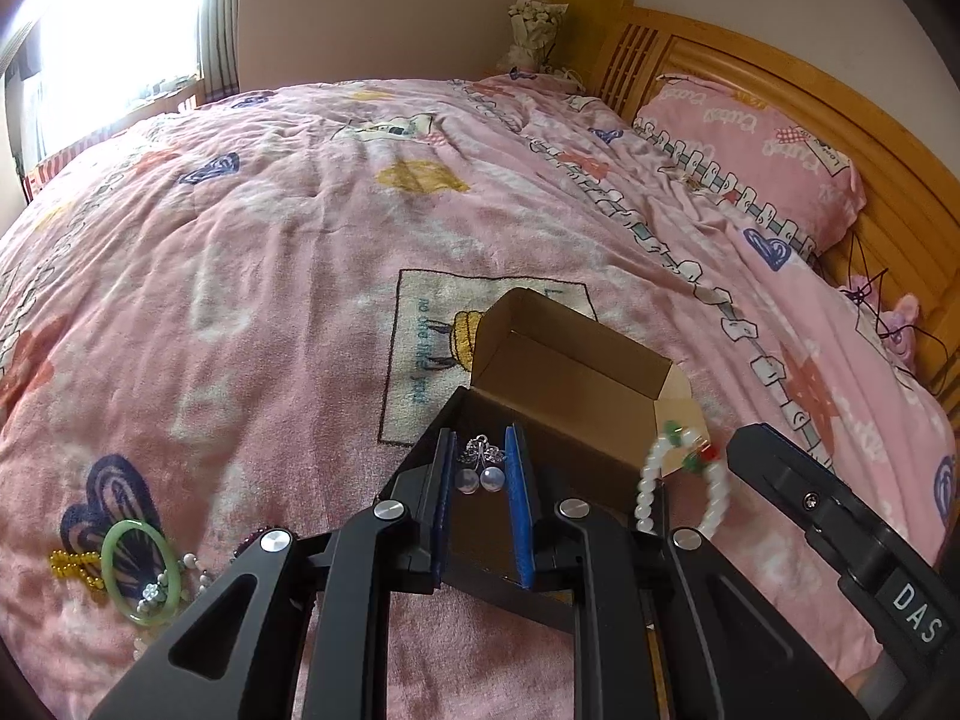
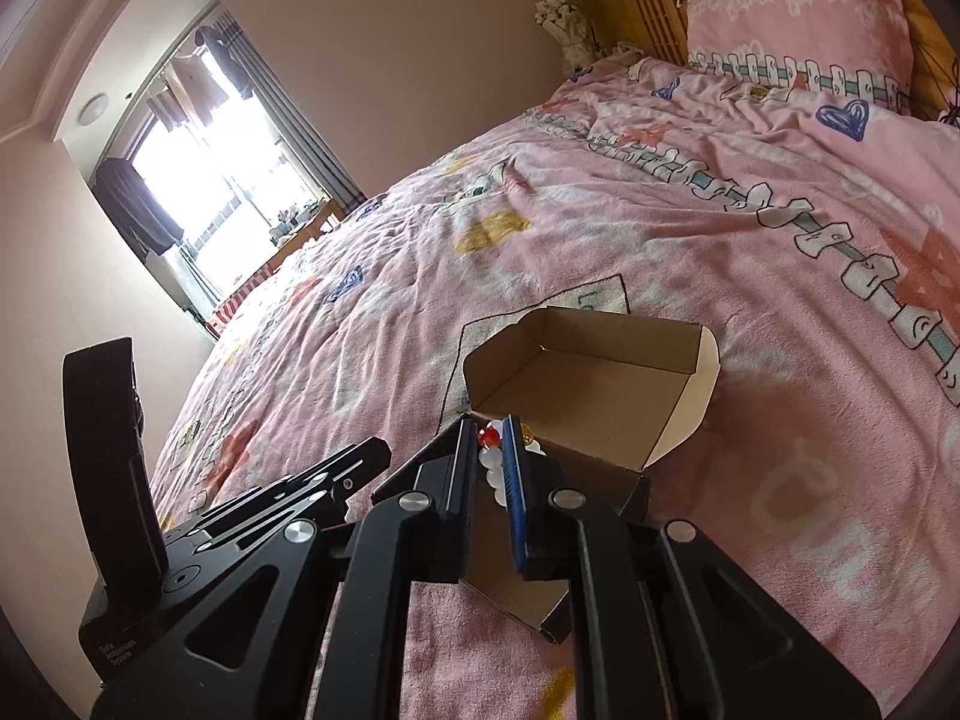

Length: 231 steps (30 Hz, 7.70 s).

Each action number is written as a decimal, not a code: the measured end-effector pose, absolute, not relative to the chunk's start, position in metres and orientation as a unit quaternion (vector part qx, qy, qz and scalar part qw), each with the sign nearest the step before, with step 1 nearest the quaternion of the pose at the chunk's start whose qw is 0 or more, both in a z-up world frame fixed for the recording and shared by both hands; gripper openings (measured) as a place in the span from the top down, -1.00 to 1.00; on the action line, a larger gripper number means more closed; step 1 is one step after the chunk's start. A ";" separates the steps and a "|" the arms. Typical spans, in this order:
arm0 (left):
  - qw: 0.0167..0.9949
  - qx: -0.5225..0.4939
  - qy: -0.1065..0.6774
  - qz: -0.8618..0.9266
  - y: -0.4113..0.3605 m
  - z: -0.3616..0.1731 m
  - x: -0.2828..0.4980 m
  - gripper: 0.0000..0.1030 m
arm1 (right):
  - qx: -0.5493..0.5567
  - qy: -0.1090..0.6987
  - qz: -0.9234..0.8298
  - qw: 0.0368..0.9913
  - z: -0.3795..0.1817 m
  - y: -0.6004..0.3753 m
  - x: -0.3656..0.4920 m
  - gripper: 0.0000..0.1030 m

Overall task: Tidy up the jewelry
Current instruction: 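Carry the earrings and white bracelet into the black box while both tools open, then grasp the yellow bead strand with the left tool while the right tool grasps the dark red bracelet, then carry the yellow strand and red bracelet into the black box while both tools release, then grasp the green jade bangle with the left tool while the right tool grasps the white bead strand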

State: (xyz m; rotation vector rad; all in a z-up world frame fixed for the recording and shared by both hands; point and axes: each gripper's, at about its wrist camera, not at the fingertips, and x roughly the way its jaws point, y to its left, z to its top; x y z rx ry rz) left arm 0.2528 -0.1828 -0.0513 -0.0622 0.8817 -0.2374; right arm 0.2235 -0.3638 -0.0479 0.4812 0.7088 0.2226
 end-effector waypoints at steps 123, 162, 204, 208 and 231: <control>0.922 -0.127 0.364 0.041 0.048 -0.041 0.190 0.83 | 0.121 0.391 0.161 0.898 -0.051 -0.189 0.223 0.82; 0.934 0.011 0.342 -0.104 -0.190 -0.001 0.219 0.83 | 0.244 0.374 0.080 0.891 -0.059 -0.352 0.227 0.82; 0.944 -0.088 0.318 0.021 -0.040 0.008 0.174 -0.16 | 0.214 0.374 0.093 0.898 -0.020 -0.281 0.209 0.19; 0.941 -0.105 0.320 0.038 -0.011 0.008 0.164 -0.17 | 0.191 0.373 0.112 0.901 -0.010 -0.255 0.203 0.13; 0.893 -0.126 0.428 0.062 0.065 -0.082 0.200 -0.31 | 0.084 0.533 0.182 0.822 -0.136 -0.118 0.245 0.07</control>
